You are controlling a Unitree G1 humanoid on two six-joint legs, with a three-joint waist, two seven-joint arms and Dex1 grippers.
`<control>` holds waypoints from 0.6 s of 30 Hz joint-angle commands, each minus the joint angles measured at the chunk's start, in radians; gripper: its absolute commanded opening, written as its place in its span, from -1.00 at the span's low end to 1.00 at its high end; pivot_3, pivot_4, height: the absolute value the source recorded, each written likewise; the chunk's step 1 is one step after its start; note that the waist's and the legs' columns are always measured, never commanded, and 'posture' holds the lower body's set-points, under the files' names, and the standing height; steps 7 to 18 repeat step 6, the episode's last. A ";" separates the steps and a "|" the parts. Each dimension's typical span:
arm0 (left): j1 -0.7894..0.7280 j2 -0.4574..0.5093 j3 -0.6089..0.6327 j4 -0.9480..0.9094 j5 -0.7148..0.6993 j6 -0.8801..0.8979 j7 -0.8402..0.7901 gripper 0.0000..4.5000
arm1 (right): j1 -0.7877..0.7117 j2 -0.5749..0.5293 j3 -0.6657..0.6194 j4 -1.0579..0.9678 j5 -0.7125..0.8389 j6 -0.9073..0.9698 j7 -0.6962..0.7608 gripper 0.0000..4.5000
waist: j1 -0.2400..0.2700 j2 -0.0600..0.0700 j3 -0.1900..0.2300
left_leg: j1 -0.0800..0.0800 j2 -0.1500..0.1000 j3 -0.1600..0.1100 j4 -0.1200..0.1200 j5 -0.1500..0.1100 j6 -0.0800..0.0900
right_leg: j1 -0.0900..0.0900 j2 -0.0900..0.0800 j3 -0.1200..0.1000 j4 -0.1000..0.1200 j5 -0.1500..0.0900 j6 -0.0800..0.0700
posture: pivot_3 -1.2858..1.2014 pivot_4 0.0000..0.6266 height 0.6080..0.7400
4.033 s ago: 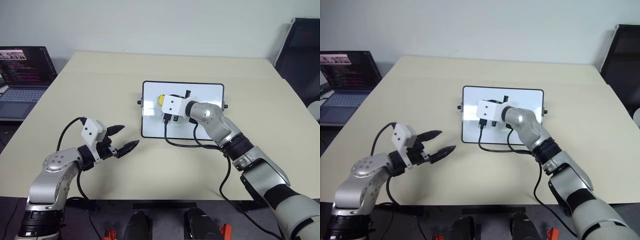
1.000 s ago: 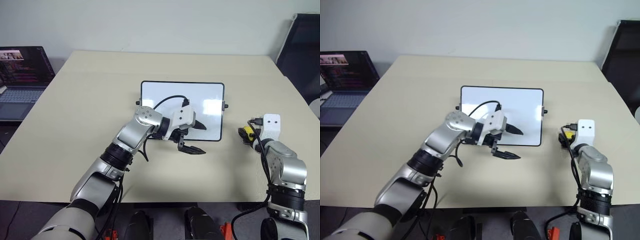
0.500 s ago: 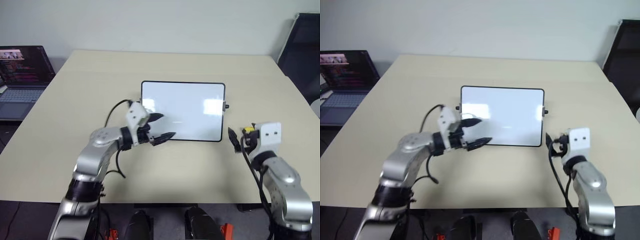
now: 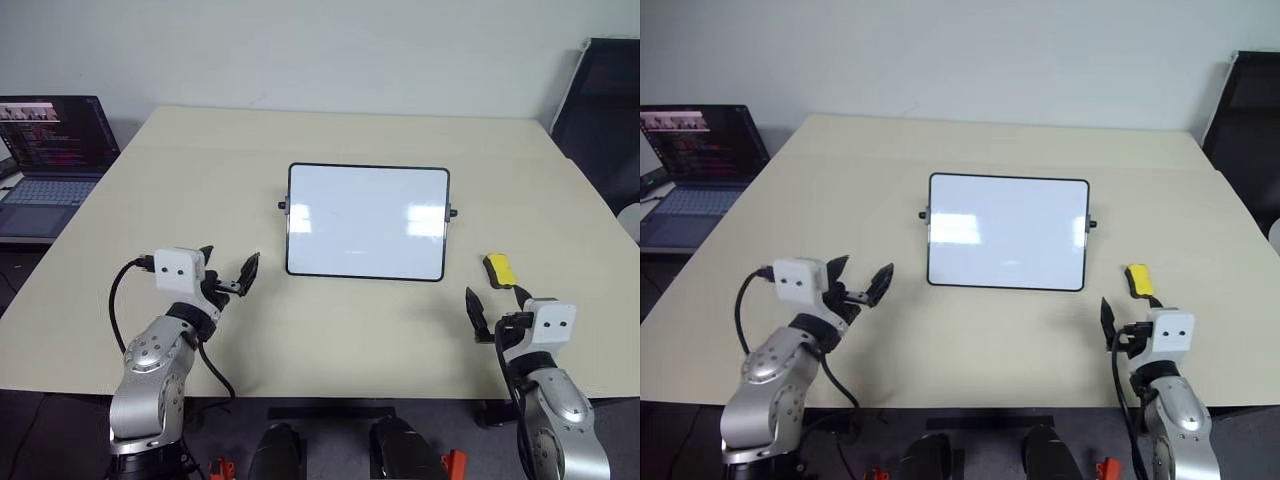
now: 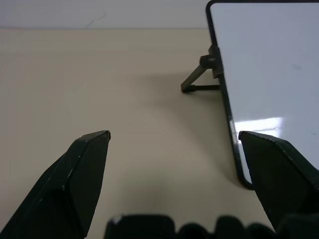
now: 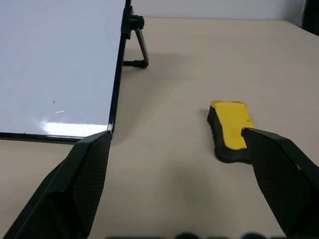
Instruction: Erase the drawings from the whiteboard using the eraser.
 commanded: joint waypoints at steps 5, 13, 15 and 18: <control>0.029 -0.005 -0.056 -0.008 0.020 -0.067 0.015 1.00 | 0.058 -0.056 -0.040 -0.143 0.074 0.071 0.012 0.99 | 0.002 0.000 -0.001 | -0.002 0.000 0.000 -0.006 0.000 0.000 | 0.001 0.001 0.000 -0.001 -0.001 0.001 | 0.03 -0.52 1.00; 0.019 -0.012 -0.073 0.002 0.022 -0.074 0.016 1.00 | 0.058 -0.064 -0.039 -0.147 0.083 0.088 0.017 0.99 | 0.002 0.000 -0.001 | -0.002 0.000 0.000 -0.007 0.000 0.000 | 0.000 0.001 0.000 -0.001 -0.002 0.001 | 0.03 -0.52 1.00; 0.019 -0.012 -0.073 0.002 0.022 -0.074 0.016 1.00 | 0.058 -0.064 -0.039 -0.147 0.083 0.088 0.017 0.99 | 0.002 0.000 -0.001 | -0.002 0.000 0.000 -0.007 0.000 0.000 | 0.000 0.001 0.000 -0.001 -0.002 0.001 | 0.03 -0.52 1.00; 0.019 -0.012 -0.073 0.002 0.022 -0.074 0.016 1.00 | 0.058 -0.064 -0.039 -0.147 0.083 0.088 0.017 0.99 | 0.002 0.000 -0.001 | -0.002 0.000 0.000 -0.007 0.000 0.000 | 0.000 0.001 0.000 -0.001 -0.002 0.001 | 0.03 -0.52 1.00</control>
